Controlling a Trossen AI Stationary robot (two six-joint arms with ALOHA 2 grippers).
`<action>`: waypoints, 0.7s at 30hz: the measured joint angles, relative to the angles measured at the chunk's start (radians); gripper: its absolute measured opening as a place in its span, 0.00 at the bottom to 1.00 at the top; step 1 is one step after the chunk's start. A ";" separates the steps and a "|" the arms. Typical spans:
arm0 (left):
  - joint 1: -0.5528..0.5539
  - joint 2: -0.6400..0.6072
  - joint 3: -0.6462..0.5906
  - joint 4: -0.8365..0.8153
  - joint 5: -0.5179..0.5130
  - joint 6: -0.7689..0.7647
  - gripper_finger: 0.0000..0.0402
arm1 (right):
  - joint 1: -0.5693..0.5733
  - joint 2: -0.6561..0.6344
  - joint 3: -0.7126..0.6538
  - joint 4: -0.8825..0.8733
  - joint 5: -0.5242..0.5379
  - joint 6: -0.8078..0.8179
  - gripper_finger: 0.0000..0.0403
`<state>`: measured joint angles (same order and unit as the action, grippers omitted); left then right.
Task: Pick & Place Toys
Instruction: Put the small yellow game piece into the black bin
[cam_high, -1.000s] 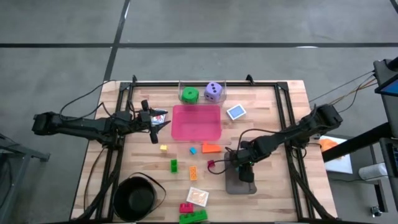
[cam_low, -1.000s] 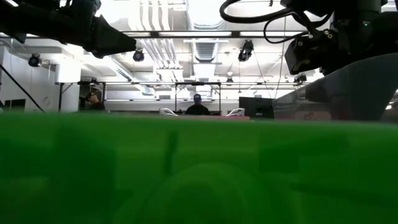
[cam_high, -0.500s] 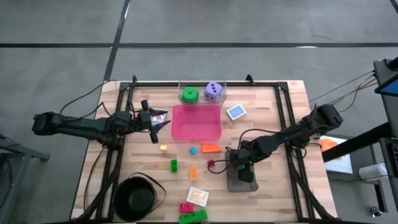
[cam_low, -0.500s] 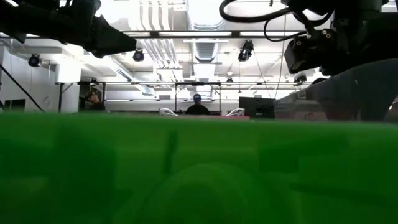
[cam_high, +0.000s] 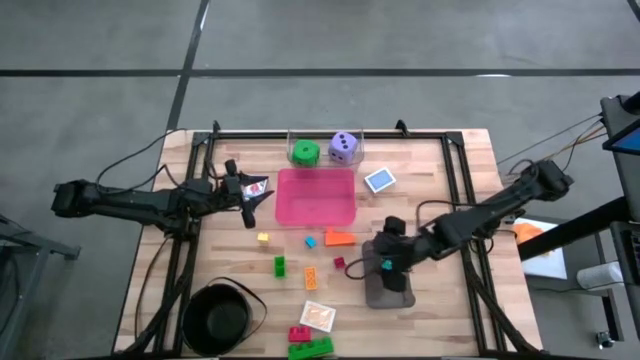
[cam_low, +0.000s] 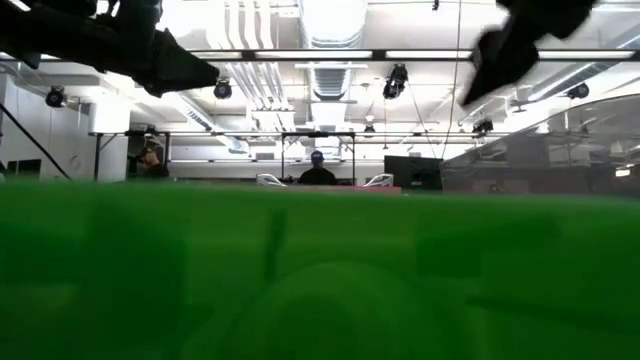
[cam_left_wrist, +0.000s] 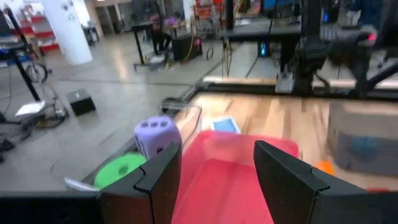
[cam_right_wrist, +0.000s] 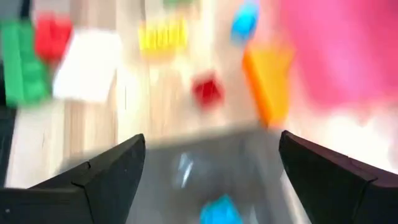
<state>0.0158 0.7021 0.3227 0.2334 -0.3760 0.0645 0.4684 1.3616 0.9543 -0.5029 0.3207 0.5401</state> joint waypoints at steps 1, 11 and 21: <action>0.000 0.000 0.012 -0.038 -0.003 -0.013 0.51 | 0.016 -0.012 -0.010 0.040 0.056 -0.021 0.91; -0.029 0.002 0.223 -0.509 -0.035 -0.158 0.51 | 0.105 0.019 -0.050 0.288 0.422 -0.252 0.91; -0.036 0.029 0.242 -0.627 0.135 -0.326 0.63 | 0.084 0.086 -0.076 0.317 0.453 -0.324 0.91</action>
<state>-0.0199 0.7313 0.5644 -0.3936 -0.2408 -0.2612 0.5526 1.4472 0.8779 -0.1864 0.7739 0.2161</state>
